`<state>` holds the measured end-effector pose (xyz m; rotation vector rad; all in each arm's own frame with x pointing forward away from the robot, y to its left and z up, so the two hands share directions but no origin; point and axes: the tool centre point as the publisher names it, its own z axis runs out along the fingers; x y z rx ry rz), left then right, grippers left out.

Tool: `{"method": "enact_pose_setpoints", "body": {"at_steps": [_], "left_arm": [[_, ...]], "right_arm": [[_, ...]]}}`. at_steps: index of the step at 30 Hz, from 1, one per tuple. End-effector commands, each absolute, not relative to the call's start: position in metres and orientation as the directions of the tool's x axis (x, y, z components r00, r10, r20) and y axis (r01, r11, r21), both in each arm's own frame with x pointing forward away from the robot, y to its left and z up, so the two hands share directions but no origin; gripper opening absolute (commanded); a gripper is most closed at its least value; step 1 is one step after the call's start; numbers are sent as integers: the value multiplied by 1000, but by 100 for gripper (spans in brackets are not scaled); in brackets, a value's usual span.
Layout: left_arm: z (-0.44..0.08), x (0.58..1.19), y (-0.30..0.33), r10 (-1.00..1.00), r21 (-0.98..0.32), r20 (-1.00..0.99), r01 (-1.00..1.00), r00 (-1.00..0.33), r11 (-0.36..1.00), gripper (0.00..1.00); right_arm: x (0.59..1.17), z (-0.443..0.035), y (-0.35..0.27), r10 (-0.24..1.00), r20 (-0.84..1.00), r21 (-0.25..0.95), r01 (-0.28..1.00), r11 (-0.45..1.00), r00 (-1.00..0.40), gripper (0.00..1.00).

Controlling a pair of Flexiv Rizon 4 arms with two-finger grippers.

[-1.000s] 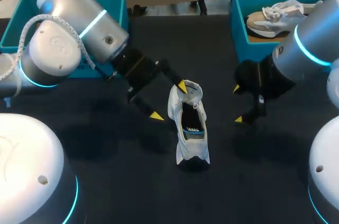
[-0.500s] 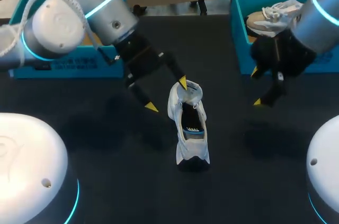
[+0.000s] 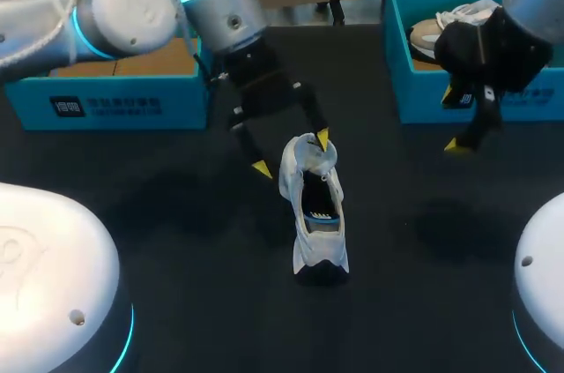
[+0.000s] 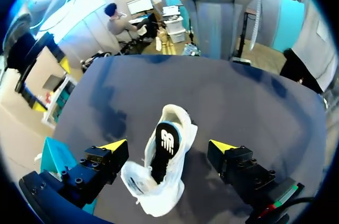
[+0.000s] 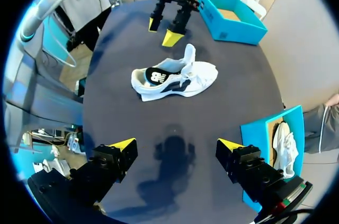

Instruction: Take the shoe out of the shoebox, open the shoe tongue, remove and reinsert the insole, then place the shoe into the shoebox

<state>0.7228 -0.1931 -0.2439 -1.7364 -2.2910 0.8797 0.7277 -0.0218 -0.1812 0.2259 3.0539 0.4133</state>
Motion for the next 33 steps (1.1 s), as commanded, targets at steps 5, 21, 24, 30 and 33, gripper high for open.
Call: {"method": "enact_pose_setpoints", "body": {"at_steps": [5, 21, 24, 30, 33], "left_arm": [[-236, 732, -191, 983, -537, -170, 842, -65, -37, 41], [-234, 724, -192, 991, -533, -130, 840, 40, -103, 0], [-234, 724, -192, 991, -533, -130, 840, 40, -103, 0], [-234, 724, -192, 991, -533, -130, 840, 40, -103, 0], [-240, 723, -191, 993, -537, -108, 837, 58, -107, 0]], "right_arm": [[725, -182, -23, 153, -36, 270, 137, 953, -988, 100], [725, -182, -23, 153, -36, 270, 137, 953, -988, 100], [725, -182, -23, 153, -36, 270, 137, 953, -988, 100], [725, -182, -23, 153, -36, 270, 137, 953, -988, 100], [725, -182, -23, 153, -36, 270, 137, 953, -988, 100]]}}
